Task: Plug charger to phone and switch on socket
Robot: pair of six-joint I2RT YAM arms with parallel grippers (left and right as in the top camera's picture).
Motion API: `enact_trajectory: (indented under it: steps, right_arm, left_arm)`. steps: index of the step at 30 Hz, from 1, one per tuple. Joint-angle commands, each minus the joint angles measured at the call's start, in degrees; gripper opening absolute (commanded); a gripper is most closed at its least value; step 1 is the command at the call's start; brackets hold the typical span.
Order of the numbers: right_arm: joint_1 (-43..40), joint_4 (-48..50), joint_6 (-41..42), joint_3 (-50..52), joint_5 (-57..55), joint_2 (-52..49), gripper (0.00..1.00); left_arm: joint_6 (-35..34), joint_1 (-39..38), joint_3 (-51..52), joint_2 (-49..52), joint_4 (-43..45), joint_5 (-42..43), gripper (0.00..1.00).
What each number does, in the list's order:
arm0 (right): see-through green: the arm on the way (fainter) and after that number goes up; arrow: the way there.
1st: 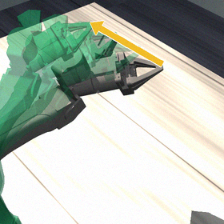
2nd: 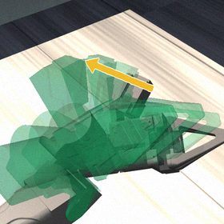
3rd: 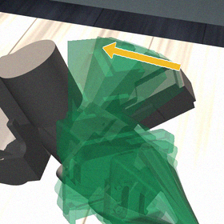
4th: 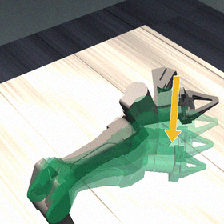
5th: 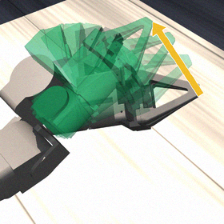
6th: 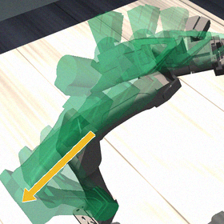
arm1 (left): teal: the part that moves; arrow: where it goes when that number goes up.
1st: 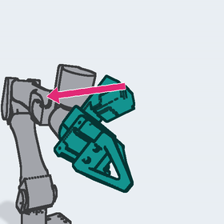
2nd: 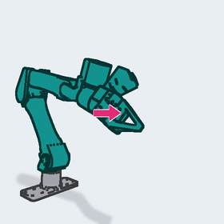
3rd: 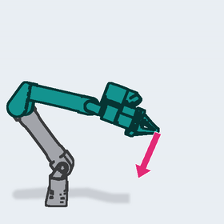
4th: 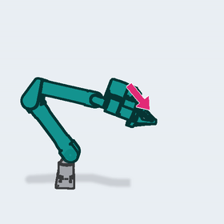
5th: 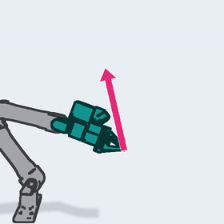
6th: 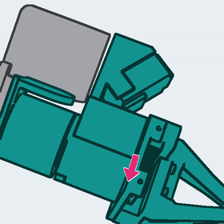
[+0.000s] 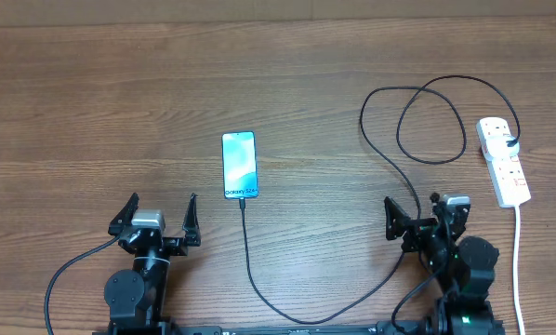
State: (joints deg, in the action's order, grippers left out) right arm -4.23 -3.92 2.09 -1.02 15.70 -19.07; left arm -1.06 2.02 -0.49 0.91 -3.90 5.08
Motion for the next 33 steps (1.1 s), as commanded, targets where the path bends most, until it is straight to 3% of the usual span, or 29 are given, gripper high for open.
enact_trajectory:
  steps: [1, 22, 33]
  right_arm:
    - [1.0, 0.4, -4.0, 0.6, 1.2, 3.8, 1.0]
    - [2.7, 0.4, -3.9, 0.6, 1.5, 19.0, 1.0]
    - [3.5, 0.2, -3.9, 0.6, -2.1, 18.9, 1.0]
  left_arm:
    - [1.1, 0.2, 0.2, -0.7, -0.2, -0.6, 1.0]
    - [1.1, 0.2, 0.2, -0.7, -0.2, -0.6, 1.0]
    - [1.1, 0.2, 0.2, -0.7, -0.2, -0.6, 1.0]
